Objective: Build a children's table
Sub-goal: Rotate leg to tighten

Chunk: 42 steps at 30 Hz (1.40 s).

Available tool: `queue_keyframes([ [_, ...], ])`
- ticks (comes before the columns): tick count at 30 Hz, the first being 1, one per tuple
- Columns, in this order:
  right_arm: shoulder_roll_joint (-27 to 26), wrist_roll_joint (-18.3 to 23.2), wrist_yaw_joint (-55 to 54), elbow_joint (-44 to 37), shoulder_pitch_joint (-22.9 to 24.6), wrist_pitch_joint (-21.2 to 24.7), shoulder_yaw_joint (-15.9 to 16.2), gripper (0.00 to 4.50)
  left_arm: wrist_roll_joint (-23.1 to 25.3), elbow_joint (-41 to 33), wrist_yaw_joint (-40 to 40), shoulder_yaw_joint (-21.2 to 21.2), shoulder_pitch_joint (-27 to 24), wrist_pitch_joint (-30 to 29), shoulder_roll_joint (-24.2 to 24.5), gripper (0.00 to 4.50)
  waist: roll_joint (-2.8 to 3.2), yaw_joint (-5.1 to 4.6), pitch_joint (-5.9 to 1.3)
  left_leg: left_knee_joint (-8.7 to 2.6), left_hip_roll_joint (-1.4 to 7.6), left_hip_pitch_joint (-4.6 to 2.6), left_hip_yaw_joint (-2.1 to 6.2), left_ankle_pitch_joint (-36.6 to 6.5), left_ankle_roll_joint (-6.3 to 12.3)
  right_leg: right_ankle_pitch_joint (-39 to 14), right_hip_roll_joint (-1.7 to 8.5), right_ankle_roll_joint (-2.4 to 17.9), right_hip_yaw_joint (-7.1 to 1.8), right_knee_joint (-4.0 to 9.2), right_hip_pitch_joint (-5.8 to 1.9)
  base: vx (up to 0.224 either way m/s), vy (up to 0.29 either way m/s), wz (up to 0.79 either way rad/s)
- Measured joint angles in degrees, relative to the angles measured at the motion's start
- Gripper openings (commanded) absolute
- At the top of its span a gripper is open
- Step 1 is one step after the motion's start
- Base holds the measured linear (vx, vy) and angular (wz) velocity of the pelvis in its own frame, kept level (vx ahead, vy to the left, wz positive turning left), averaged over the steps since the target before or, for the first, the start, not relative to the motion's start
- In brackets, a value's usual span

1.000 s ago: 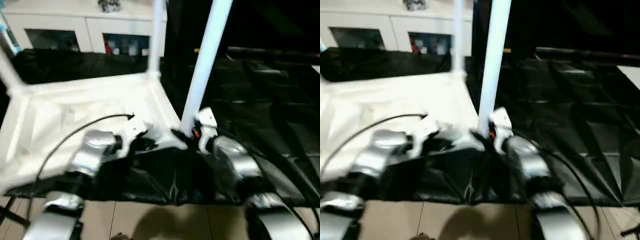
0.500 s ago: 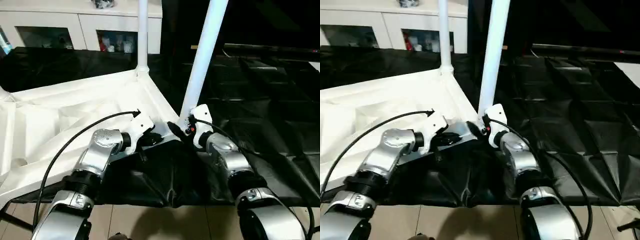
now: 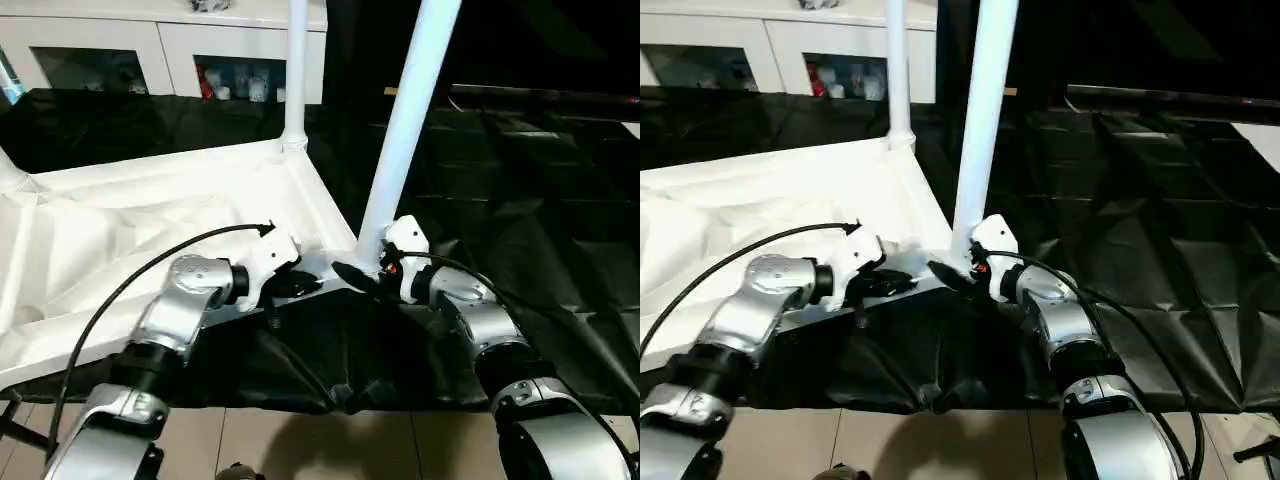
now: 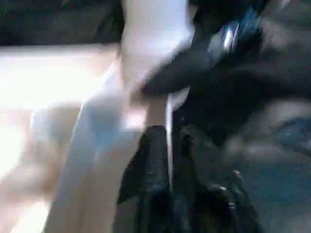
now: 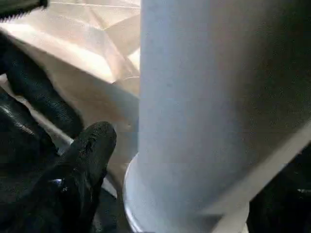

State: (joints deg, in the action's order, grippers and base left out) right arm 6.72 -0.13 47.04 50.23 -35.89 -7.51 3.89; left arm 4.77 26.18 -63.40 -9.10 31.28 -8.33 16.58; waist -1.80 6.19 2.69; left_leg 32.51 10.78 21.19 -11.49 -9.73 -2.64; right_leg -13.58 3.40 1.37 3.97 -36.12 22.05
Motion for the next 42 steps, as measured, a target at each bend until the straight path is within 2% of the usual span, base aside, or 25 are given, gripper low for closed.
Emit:
queue_keyframes([
  [1,-0.12,-0.01,0.11,0.0,0.0,0.0,0.18,3.91,-0.08,-0.48,-0.31,-0.38,0.0,0.0,0.0,0.98,0.0,-0.09,0.0,0.0,0.01,-0.01,0.0,0.0,0.0,0.0,-0.01,0.0,0.01,-0.01,0.0,0.0,0.0,0.0],
  [12,-0.57,0.03,1.66,0.0,0.0,-0.3,1.06,3.91,-0.71,0.02,-3.98,-1.11,0.13,-0.2,4.29,0.98,0.04,-0.26,0.03,0.07,0.07,-0.01,0.0,-0.15,-0.29,0.02,-0.04,0.03,0.02,-0.06,0.0,0.0,0.0,0.0],
  [17,-0.49,0.04,1.71,0.01,0.0,-0.42,1.14,3.91,-0.76,2.4,-3.6,-1.15,0.83,1.17,4.46,1.46,0.04,-0.28,0.03,0.09,0.07,-0.01,0.0,-0.15,-0.29,0.03,-0.04,0.03,0.02,-0.07,0.0,0.0,0.0,0.0],
  [33,-0.37,0.33,2.02,-1.08,1.84,-1.97,1.88,3.91,-1.18,8.24,-3.32,-1.34,1.55,5.9,5.77,1.46,0.06,0.11,0.02,0.1,0.07,-0.02,0.0,-0.16,-0.29,0.03,-0.04,0.03,0.02,-0.07,-0.02,0.0,0.0,0.0],
  [37,-0.33,0.36,2.0,-1.17,1.9,-2.07,2.03,3.91,-1.72,8.56,-3.98,-1.34,1.63,6.07,5.85,1.09,0.08,0.14,0.02,0.11,0.07,-0.02,0.0,-0.16,-0.29,0.03,-0.04,0.04,0.02,-0.07,-0.02,0.0,0.0,0.0],
  [39,-0.28,0.36,1.9,-1.62,2.17,-2.07,2.1,3.91,-1.83,8.65,-4.22,-1.34,1.66,6.07,5.84,1.06,0.21,0.17,0.04,0.11,0.07,-0.02,0.0,-0.16,-0.29,0.03,-0.04,0.04,0.02,-0.07,-0.02,0.0,0.0,0.0],
  [42,-0.28,0.4,1.59,-2.24,2.67,-2.1,2.13,3.91,-2.17,9.29,-5.76,-1.68,2.07,5.92,5.86,0.69,0.3,0.24,0.03,0.11,0.07,-0.02,0.0,-0.17,-0.29,0.03,-0.04,0.04,0.02,-0.07,-0.02,0.0,0.0,0.0],
])
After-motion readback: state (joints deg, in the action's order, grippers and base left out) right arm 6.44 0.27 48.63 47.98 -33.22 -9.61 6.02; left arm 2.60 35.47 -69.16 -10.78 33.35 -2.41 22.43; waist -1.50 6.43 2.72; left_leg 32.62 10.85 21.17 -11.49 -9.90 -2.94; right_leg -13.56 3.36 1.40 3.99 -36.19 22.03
